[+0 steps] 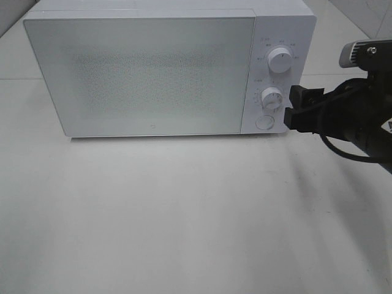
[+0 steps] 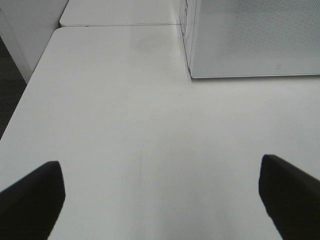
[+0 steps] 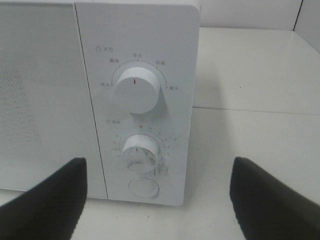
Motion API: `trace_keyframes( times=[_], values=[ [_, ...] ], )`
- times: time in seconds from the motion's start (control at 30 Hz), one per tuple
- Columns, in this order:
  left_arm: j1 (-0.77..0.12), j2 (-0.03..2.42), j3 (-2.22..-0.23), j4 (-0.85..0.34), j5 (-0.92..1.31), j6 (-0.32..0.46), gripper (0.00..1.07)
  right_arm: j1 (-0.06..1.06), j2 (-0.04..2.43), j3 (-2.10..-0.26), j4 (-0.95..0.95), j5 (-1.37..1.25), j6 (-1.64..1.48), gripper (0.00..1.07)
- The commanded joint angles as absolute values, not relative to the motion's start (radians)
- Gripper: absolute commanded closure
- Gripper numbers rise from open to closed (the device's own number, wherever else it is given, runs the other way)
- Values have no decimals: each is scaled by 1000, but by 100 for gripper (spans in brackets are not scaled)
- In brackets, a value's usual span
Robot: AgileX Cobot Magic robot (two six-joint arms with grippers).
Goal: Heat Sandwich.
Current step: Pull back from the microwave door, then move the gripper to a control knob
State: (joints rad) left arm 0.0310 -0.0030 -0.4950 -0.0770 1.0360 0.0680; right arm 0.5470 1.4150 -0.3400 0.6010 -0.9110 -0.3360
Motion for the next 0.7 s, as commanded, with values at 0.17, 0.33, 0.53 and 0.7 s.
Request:
trace_keyframes(
  times=[0.17,0.33,0.53,0.7],
  values=[
    [35,-27,-493,-82,1029,63,5,551,1495,-339,610,-988,-280,31],
    [35,-27,-493,-82,1029,63,5,551,1549,-339,610,-1011,-266,31],
    [35,-27,-493,-82,1029,63,5,551,1574,-339,608,-1022,-253,31],
    [35,-27,-493,-82,1029,63,5,551,1575,-350,607,-1034,-253,31]
  ],
)
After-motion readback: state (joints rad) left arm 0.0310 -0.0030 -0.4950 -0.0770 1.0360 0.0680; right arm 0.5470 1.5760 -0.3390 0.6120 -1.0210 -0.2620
